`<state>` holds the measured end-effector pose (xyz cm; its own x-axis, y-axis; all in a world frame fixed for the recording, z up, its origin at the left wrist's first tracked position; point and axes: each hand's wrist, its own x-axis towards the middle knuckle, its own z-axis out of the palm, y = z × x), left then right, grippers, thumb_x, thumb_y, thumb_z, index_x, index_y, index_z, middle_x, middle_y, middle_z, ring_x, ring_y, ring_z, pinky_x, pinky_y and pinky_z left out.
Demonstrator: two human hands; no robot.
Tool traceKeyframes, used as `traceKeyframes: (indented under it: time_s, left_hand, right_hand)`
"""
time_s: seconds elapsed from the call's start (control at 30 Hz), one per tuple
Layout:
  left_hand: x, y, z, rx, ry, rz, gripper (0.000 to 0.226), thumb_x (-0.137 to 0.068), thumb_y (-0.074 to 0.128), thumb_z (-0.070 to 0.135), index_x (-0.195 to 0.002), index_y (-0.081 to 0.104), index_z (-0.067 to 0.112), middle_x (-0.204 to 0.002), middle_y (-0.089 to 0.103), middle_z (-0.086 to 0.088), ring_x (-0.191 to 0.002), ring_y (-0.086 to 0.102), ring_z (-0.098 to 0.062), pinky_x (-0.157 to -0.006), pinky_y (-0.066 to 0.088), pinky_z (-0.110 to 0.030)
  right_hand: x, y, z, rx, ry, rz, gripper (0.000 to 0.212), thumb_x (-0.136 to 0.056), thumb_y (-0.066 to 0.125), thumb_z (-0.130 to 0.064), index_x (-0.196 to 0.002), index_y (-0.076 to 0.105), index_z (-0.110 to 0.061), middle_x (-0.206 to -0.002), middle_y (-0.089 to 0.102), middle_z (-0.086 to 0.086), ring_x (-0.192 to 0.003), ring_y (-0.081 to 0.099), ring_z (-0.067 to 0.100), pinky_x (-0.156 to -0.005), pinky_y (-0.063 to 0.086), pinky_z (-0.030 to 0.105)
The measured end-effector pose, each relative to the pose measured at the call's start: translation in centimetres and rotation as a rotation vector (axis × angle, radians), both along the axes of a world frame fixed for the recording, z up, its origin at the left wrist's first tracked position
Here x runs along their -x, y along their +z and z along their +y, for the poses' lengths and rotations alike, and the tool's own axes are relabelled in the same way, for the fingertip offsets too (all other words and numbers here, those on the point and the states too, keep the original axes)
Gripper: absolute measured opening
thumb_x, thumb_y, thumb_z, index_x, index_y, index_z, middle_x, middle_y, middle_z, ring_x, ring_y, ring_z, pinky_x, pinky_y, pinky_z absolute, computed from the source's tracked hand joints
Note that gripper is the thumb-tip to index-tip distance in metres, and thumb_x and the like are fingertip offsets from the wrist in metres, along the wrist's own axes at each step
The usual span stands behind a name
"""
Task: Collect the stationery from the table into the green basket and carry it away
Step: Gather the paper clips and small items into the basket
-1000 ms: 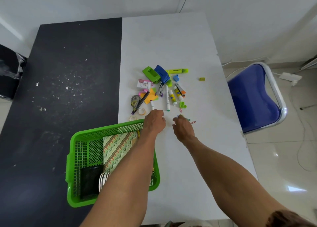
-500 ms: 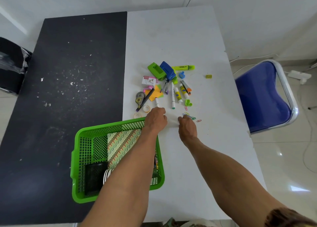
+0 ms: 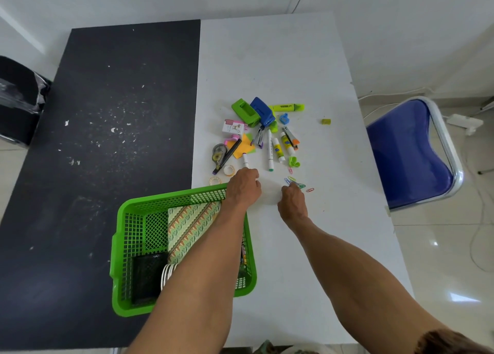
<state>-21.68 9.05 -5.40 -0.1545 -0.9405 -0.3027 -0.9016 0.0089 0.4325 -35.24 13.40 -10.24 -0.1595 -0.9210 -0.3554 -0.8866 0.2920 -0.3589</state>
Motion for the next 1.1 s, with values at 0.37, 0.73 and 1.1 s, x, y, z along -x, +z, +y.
traceKeyframes:
  time_s: [0.37,0.73,1.1]
  left_hand:
    - [-0.6,1.3,0.6,0.031,0.002,0.013,0.031,-0.095,0.051,0.018,-0.125,0.06,0.01,-0.123,0.058,-0.012,-0.113,0.055,-0.029,-0.087,0.048,-0.037]
    - [-5.6,5.4,5.1,0.137,0.029,-0.065,0.024,-0.093,0.052,0.016,-0.112,0.065,0.008,-0.114,0.061,-0.013,-0.104,0.059,-0.033,-0.083,0.05,-0.04]
    - [-10.4,5.8,11.7,-0.127,0.037,-0.186,0.015,-0.087,0.055,0.012,-0.098,0.064,0.006,-0.105,0.065,-0.014,-0.094,0.063,-0.033,-0.072,0.048,-0.036]
  right_hand:
    - [0.0,1.5,1.4,0.041,-0.052,0.018,0.02,-0.088,0.046,-0.006,-0.095,0.065,-0.006,-0.099,0.065,0.013,-0.09,0.06,0.034,-0.069,0.044,0.032]
    - [-6.4,8.6,2.8,0.219,0.117,-0.081,0.027,-0.084,0.051,-0.014,-0.104,0.069,-0.014,-0.099,0.07,0.011,-0.091,0.063,0.033,-0.072,0.05,0.034]
    - [-13.2,8.3,11.0,-0.062,0.642,0.193,0.021,-0.088,0.052,-0.008,-0.102,0.067,-0.007,-0.096,0.068,0.015,-0.087,0.066,0.032,-0.068,0.052,0.034]
